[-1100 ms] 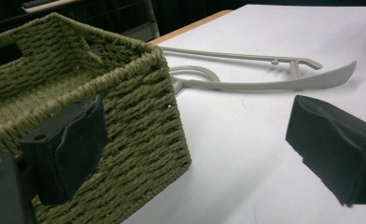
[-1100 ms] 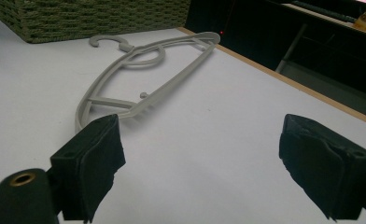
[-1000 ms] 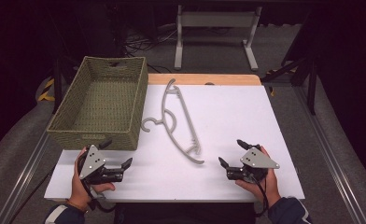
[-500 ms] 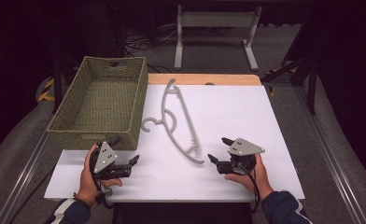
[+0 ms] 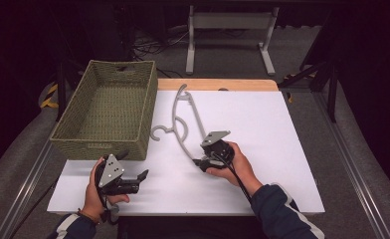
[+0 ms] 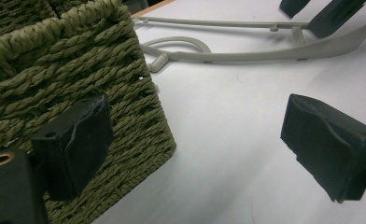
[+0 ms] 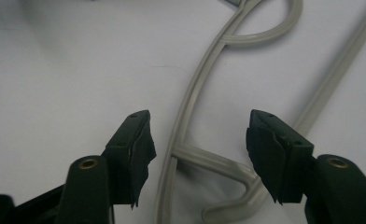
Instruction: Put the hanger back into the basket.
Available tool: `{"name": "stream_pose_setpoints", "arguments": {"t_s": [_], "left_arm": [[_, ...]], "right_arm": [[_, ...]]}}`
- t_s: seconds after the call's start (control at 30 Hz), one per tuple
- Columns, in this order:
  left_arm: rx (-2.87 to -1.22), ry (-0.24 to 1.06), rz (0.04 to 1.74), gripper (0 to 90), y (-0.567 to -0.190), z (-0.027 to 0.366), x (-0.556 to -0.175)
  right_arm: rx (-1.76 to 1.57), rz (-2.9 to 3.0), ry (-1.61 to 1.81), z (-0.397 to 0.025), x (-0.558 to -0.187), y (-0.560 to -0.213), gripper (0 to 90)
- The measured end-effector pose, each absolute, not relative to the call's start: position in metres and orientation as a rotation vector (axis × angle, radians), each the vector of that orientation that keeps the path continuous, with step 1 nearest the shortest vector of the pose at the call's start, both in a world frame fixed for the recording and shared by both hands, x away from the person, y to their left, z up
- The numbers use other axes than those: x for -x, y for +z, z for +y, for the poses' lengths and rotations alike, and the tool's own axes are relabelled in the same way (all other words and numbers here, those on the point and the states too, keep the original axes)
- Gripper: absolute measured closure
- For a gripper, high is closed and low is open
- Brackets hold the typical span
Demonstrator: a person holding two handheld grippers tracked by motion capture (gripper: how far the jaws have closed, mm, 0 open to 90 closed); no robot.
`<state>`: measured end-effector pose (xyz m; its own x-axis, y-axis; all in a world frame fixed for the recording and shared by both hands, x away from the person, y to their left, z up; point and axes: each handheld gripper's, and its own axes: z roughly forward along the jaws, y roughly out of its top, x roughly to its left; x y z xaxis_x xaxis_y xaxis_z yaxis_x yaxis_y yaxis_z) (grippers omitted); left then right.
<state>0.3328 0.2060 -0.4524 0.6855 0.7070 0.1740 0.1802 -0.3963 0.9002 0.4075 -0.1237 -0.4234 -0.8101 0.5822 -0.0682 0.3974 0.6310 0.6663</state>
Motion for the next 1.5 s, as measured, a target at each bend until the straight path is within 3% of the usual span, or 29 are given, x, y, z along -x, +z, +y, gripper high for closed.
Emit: {"name": "stream_pose_setpoints", "arguments": {"t_s": [0.3,0.47,0.5,0.83,1.23,1.5], "left_arm": [[-1.932,0.654,0.697,10.1,-0.454,0.205,-0.333],[-1.933,0.651,0.697,10.2,-0.454,0.205,-0.333],[-1.933,0.65,0.697,10.2,-0.454,0.205,-0.333],[-1.94,0.626,0.69,11.0,-0.454,0.203,-0.332],[-1.923,0.563,0.655,13.8,-0.447,0.183,-0.332],[-1.831,0.48,0.639,21.4,-0.43,0.163,-0.346]], "right_arm": [[-0.862,2.702,0.86,-0.1,-0.432,-0.443,53.5],[-0.881,2.711,0.824,-0.098,-0.437,-0.44,65.3],[-0.865,2.717,0.779,-0.096,-0.439,-0.438,74.5],[-0.966,2.756,0.772,-0.097,-0.45,-0.436,79.5],[-1.134,2.631,1.211,-0.132,-0.45,-0.437,83.5],[-1.089,2.47,1.604,-0.146,-0.436,-0.42,83.5]]}}
